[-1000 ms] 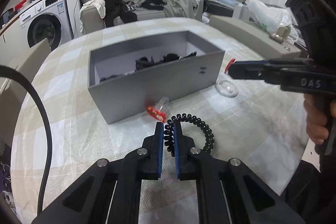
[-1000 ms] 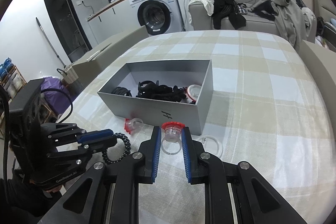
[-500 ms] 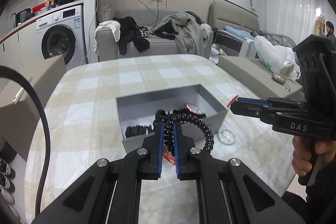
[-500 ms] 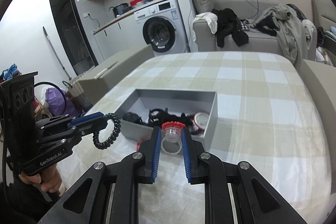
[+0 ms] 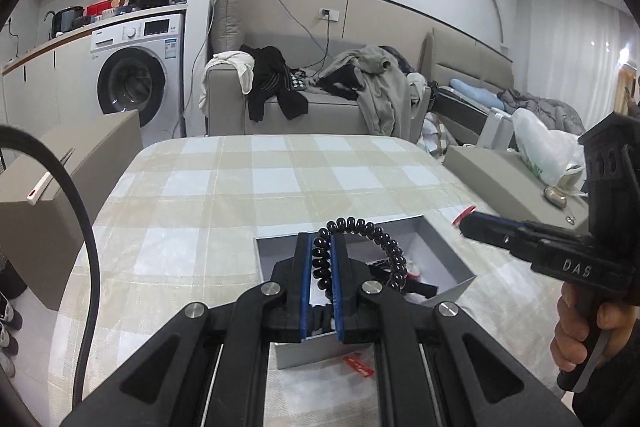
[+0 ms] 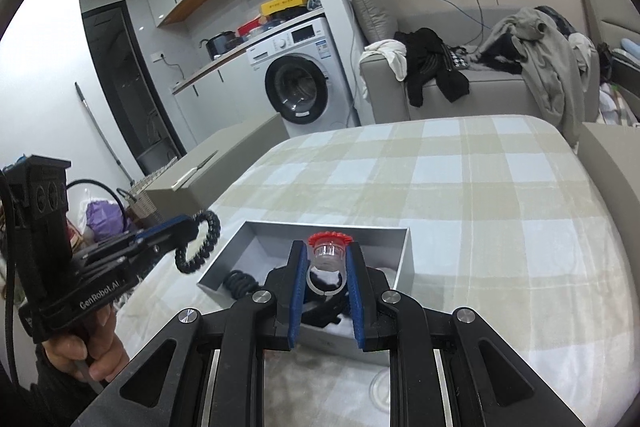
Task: Organize jewelry
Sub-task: 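Carry the clear cup and coiled hair tie over the grey box with both grippers, then open both grippers to release the cup and hair tie into the box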
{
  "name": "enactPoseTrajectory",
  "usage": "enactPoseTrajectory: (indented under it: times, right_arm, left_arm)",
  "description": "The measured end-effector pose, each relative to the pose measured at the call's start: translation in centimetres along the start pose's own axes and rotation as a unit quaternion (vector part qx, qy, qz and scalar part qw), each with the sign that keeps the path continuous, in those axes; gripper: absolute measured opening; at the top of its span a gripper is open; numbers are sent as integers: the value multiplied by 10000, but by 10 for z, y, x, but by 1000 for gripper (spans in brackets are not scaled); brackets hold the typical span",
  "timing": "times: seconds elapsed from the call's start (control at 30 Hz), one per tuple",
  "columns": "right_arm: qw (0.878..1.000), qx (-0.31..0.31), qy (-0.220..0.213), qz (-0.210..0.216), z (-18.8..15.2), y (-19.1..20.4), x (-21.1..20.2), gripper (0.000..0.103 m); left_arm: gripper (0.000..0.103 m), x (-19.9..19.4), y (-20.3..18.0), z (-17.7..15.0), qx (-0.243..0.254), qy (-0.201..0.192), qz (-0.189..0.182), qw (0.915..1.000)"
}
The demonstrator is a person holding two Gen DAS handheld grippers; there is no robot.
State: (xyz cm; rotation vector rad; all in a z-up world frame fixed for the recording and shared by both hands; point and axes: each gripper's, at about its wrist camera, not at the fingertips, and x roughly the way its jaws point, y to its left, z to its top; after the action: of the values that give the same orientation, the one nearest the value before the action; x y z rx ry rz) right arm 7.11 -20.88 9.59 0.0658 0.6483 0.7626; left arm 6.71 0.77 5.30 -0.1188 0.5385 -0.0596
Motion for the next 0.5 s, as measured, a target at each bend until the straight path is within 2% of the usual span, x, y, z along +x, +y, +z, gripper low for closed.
enactPoseTrajectory:
  times: [0.13, 0.5]
  right_arm:
    - [9997, 196, 167, -4, -5, -10, 15, 19]
    - [9993, 137, 358, 18, -13, -4, 27, 19]
  left_arm:
    - [5, 12, 5, -4, -71, 123, 63, 9999]
    - [5, 21, 1, -14, 13, 240, 240, 9994]
